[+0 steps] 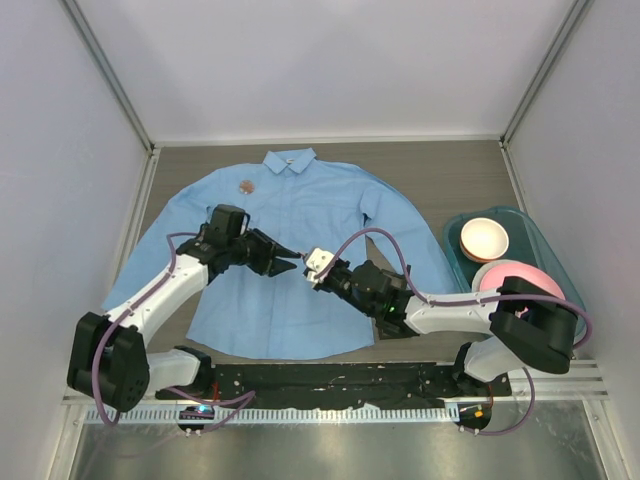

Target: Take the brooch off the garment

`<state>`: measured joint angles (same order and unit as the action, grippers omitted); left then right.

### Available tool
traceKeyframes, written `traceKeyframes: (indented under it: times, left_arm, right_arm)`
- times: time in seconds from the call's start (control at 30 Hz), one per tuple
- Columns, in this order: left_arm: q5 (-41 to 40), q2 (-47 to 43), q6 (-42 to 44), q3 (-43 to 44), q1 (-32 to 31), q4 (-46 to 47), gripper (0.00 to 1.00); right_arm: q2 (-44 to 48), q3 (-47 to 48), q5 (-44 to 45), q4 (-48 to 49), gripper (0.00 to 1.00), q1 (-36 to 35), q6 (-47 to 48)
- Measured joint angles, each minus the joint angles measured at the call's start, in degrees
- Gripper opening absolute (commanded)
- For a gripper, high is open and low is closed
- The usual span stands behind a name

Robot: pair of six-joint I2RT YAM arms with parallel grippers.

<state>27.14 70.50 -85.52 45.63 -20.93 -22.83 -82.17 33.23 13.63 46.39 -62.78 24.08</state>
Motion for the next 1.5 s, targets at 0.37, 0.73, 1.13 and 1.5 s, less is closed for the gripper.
traceKeyframes:
  times: [0.37,0.73,1.13,1.5]
  left_arm:
    - [-2.05,-2.73,-1.55,-0.11,-1.97,-0.22,0.41]
    - [-3.61,-3.78,-4.37,-0.11,-2.12,1.70,0.36]
    - [-4.20,-2.60,-4.74,-0.11,-3.80,2.54,0.22]
    - [-5.05,-1.86,-2.38,-0.11,-4.11,2.97,0.00]
  right_arm:
    - [-0.11,0.11,0.87,0.26,0.01,-0.04,0.24]
    - [-0.09,-1.51,0.20,0.50,0.01,-0.39,0.17]
    - [-0.52,-1.51,0.15,2.91,0.01,-0.50,0.22]
    - [-1.18,-0.61,1.57,0.20,0.36,-0.98,-1.40]
